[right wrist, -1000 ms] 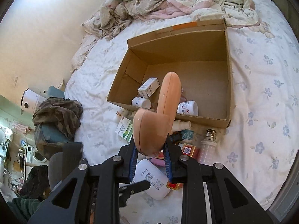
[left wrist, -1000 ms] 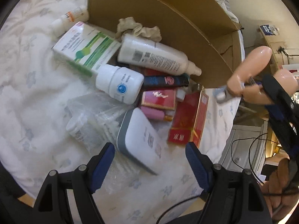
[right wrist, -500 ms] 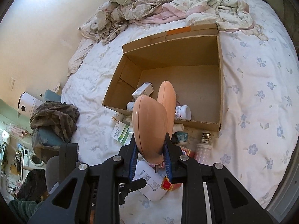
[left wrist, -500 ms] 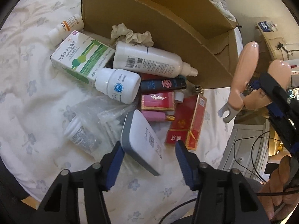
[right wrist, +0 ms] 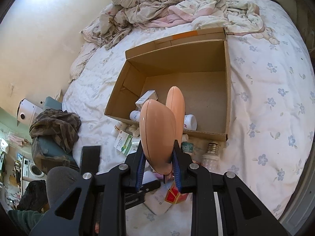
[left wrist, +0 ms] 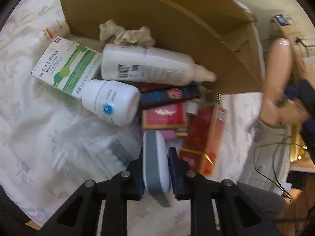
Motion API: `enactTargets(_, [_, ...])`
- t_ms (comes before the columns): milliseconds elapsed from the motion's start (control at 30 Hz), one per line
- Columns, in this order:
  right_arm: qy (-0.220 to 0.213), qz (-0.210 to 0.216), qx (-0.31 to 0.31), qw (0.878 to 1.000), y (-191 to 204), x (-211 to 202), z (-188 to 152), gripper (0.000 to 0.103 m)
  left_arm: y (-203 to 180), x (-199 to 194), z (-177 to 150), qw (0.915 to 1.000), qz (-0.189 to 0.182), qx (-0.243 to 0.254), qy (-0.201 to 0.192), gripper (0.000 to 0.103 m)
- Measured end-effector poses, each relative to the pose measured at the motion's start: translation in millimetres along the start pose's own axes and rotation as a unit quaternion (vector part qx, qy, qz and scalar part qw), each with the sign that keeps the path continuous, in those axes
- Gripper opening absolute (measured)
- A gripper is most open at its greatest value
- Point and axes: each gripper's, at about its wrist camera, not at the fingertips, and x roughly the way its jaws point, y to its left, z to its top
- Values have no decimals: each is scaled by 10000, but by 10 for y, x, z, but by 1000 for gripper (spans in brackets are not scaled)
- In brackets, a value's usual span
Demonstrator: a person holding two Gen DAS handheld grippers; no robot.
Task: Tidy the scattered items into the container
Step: 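Grasp the peach clip with the right gripper while left gripper grasps the white power bank, then lower the power bank and peach clip into the box and open both grippers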
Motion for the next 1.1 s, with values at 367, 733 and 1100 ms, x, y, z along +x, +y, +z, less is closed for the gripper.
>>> enactTargets(367, [-223, 198, -102, 9995, 129, -75, 96, 27, -28, -863, 83, 9962, -561, 176, -646, 18])
enactTargets(733, [-627, 231, -132, 9977, 143, 20, 554, 27, 19, -1505, 907, 9819, -342, 184, -1855, 18])
enactTargets(1100, [-1156, -315, -50, 9928, 37, 242, 859, 27, -102, -885, 1615, 9812, 412, 567, -1798, 18])
